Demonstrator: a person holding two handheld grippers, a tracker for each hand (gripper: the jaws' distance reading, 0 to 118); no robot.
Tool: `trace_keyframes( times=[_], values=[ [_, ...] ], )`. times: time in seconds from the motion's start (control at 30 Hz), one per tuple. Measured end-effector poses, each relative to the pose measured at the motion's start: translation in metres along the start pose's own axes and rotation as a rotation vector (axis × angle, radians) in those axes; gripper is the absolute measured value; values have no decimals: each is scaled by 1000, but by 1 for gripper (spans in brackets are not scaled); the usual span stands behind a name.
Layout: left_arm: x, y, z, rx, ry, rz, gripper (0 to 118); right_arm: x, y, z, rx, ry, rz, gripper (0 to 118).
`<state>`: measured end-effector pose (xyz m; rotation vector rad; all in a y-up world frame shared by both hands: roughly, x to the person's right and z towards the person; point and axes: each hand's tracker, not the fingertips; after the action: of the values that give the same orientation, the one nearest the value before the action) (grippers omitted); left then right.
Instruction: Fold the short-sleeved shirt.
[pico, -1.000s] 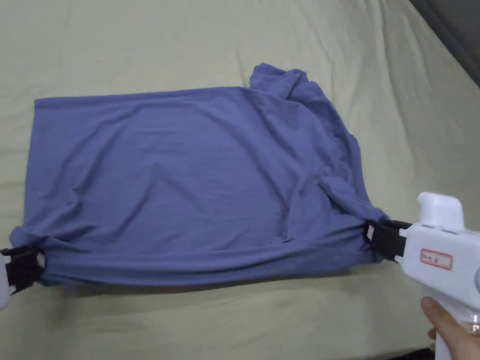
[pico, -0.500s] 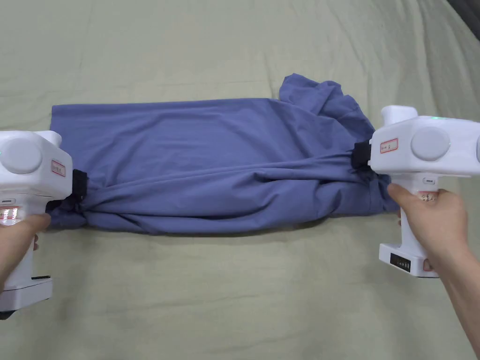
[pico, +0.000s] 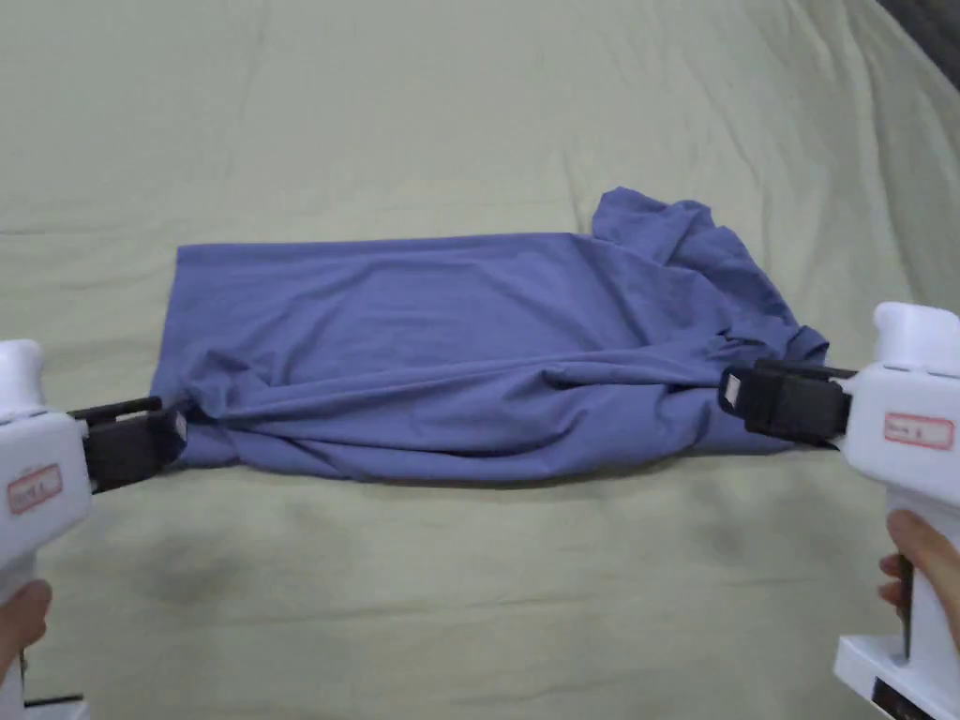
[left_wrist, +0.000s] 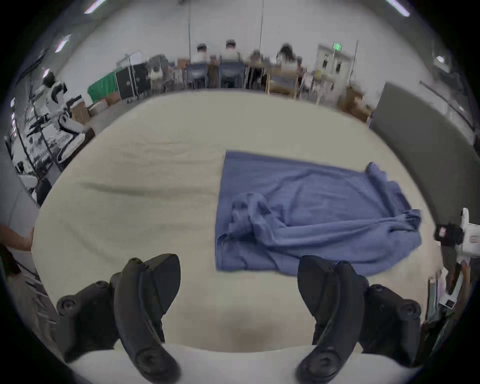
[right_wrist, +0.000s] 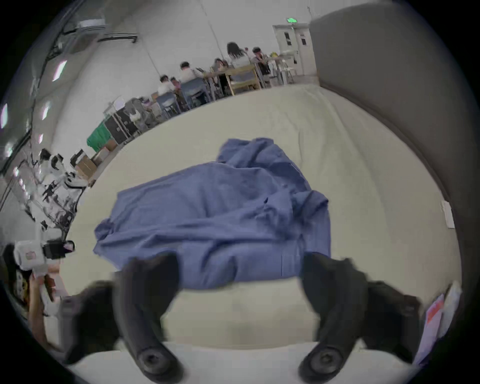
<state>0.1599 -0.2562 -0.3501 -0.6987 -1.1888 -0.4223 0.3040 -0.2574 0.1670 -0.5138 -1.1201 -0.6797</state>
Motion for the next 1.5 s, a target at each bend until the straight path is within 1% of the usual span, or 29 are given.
trace_keyframes(
  times=[0.03, 0.07, 0.1, 0.13, 0.17, 0.23, 0.27, 0.43, 0.47, 0.5, 0.53, 0.57, 0.73, 0.77, 0.83, 0.87, 0.9, 1.0, 1.07, 1.13, 1.17, 1.2, 1.23, 1.27, 1.3, 1.4, 1.43, 1.47, 1.5],
  values=[
    [0, -12, 22, 29, -33, -12, 96, -7, -12, 17, 13, -1, 33, 17],
    [1, -25, 41, 48, -54, -5, 72, -13, -24, 29, 5, -6, 54, 6],
    [2, -39, 57, 72, -74, -3, 15, -20, -38, 39, 6, -25, 55, 6],
    [6, -50, 68, 63, -64, 4, 15, -23, -50, 49, 22, -60, 46, 6],
    [9, -55, 71, 32, -61, 0, 0, -23, -60, 58, 21, -32, 31, 6],
    [15, -67, 66, -23, -16, -13, 0, -24, -70, 66, -5, 9, -2, 6],
    [14, -64, 53, -71, -72, -30, 0, -25, -73, 70, -6, 10, 0, 6],
    [15, -40, 12, -78, -30, -28, 0, -26, -71, 77, 0, -11, 24, 6],
    [12, -32, -3, -88, -41, -29, 8, -25, -70, 77, 3, -10, 23, 6],
    [9, -23, -23, -99, -42, -27, 45, -25, -68, 76, 5, -7, 20, 6],
    [9, -14, -37, -144, -25, -15, 101, -24, -67, 74, 4, -2, 11, 6],
    [6, -8, -62, -220, -6, -16, 106, -23, -66, 72, 3, 0, 7, 6],
    [-1, 9, -146, -307, 32, -65, 105, -20, -66, 55, -32, -31, 10, 6],
    [-2, 11, -159, -324, 44, -94, 98, -20, -67, 52, -41, -36, 8, 6],
    [1, 11, -155, -342, -29, -91, 54, -20, -68, 45, -62, -48, 16, 6],
    [4, 13, -152, -326, -62, -62, 13, -20, -68, 41, -73, -61, 26, 6],
    [7, 16, -143, -273, 22, -116, 5, -20, -69, 38, -79, -71, 38, 6],
    [17, 18, -126, -279, -40, -145, 5, -18, -69, 25, -109, -66, 50, 6],
    [23, 19, -114, -227, 3, -208, 5, -15, -64, 16, -118, -52, 46, 6],
    [20, 23, -105, -223, -27, -163, 5, -9, -52, 6, -114, -46, 51, 17],
    [17, 25, -101, -211, -59, -117, 5, -1, -43, -3, -107, -65, 46, 17],
    [11, 28, -104, -207, -82, -83, 5, 7, -32, -14, -112, -95, 27, 40],
    [8, 29, -103, -200, -92, -63, 5, 19, -22, -33, -169, -109, 5, 109],
    [5, 31, -104, -202, -88, -61, 5, 30, -18, -48, -158, -91, 4, 118],
    [3, 32, -105, -208, -83, -62, 5, 37, -15, -65, -126, -109, -57, 118],
    [3, 34, -111, -223, -86, -51, 5, 61, -8, -121, -224, -141, -174, 118],
    [4, 33, -113, -228, -87, -52, 5, 74, 1, -125, -225, -137, -187, 112],
    [7, 34, -116, -233, -86, -55, 5, 77, 4, -132, -237, -134, -188, 100],
    [8, 33, -118, -238, -87, -59, 5, 72, 4, -138, -277, -164, -163, 96]
  ],
)
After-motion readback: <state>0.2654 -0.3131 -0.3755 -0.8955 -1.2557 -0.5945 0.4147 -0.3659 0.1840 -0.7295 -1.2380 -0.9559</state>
